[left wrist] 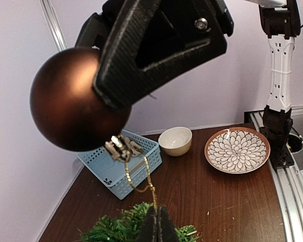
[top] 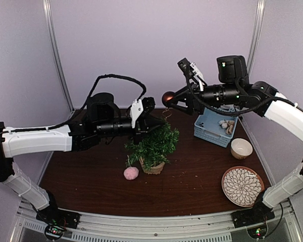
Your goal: Decorate the small christmas tree
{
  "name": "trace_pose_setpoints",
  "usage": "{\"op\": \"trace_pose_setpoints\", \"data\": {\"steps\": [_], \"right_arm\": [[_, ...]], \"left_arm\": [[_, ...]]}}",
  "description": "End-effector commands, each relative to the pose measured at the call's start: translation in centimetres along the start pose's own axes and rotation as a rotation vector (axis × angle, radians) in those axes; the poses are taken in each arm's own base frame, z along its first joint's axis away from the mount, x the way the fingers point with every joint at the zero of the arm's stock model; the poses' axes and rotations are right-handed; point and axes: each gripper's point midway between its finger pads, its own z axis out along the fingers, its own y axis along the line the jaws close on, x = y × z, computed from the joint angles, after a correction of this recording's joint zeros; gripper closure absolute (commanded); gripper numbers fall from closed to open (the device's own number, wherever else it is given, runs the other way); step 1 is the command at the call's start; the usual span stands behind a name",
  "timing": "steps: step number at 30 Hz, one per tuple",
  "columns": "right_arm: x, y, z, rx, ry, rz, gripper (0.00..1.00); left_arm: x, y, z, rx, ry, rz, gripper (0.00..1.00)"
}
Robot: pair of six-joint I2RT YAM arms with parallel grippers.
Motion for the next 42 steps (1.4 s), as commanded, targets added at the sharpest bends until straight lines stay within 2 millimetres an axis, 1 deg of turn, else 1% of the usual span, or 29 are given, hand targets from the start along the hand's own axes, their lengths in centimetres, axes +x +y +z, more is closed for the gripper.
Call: {"op": "trace_pose_setpoints", "data": {"steps": [1,3,8,14,18,25,31,42], "right_arm": [[0.2,-0.7,0.6,0.033,-0.008,0.006,0.64],[0.5,-0.9,0.8,0.036,0.000,0.010,0.64],[1.7,-1.6,1.5,0.055,0.031,0.018,0.64],[2.2,-2.0,1.9,0.068,0.044,0.021,0.65],[2.6,-2.1,2.0,0.073,0.053,0.025,0.65],[3.4,-2.3,2.0,0.084,0.072,0.033,0.65],[3.9,-2.5,2.4,0.086,0.084,0.043,0.65],[4.8,-3.2,2.8,0.114,0.116,0.052,0.66]], "left_arm": [[-0.7,-0.3,-0.6,0.006,-0.011,-0.032,1.00],[-0.1,-0.1,-0.4,-0.006,0.013,-0.052,1.00],[0.2,0.3,-0.3,-0.028,0.030,-0.080,1.00],[0.9,1.1,-0.2,-0.067,0.070,-0.116,1.00],[1.4,1.1,0.0,-0.067,0.089,-0.134,1.00],[1.5,0.7,0.1,-0.048,0.089,-0.155,1.00],[2.4,0.9,0.4,-0.056,0.128,-0.171,1.00],[2.8,0.9,0.6,-0.055,0.143,-0.184,1.00]]}}
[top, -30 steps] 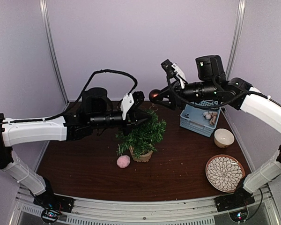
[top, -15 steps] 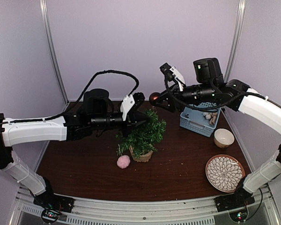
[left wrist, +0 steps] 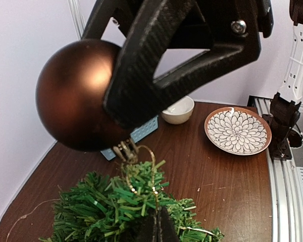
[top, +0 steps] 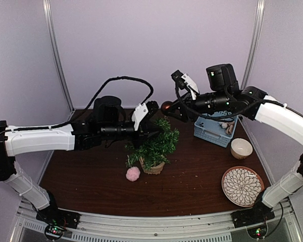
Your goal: Decorate the small christmas tree
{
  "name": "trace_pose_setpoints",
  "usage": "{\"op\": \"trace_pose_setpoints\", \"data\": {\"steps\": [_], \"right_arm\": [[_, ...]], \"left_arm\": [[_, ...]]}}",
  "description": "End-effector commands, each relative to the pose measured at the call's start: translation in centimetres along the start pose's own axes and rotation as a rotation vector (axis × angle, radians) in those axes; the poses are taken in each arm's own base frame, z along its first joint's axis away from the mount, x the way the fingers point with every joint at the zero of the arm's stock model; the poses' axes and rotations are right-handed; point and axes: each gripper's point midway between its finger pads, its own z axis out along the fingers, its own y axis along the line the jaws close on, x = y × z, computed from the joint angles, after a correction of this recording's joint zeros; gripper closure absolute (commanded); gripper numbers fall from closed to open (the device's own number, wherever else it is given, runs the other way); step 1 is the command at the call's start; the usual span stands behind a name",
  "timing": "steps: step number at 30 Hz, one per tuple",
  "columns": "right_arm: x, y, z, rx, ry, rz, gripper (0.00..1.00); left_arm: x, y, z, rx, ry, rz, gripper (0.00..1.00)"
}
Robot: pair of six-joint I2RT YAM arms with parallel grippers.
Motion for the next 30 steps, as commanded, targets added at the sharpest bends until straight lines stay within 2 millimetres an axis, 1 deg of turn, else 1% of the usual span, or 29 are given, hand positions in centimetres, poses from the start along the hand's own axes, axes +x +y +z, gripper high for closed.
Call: {"op": "trace_pose_setpoints", "data": {"steps": [1,11,20,25,30], "right_arm": [[1.0,-0.6,0.6,0.025,0.029,0.015,0.66],[1.7,-1.1,1.2,0.044,0.046,0.020,0.67],[2.2,-1.8,1.7,0.060,0.051,0.027,0.67],[0.9,-1.2,0.7,0.045,0.006,0.015,0.67],[-0.6,-0.2,-0.5,0.017,-0.051,-0.006,0.67]], "left_arm": [[-1.6,0.3,0.0,-0.009,-0.032,0.001,1.00],[-1.6,0.3,-0.1,-0.013,-0.029,0.004,1.00],[-1.0,0.6,-0.1,-0.030,-0.008,0.010,1.00],[-1.3,0.3,-0.4,-0.017,-0.009,0.024,1.00],[-2.6,-0.1,-0.6,0.009,-0.041,0.032,1.00]]}}
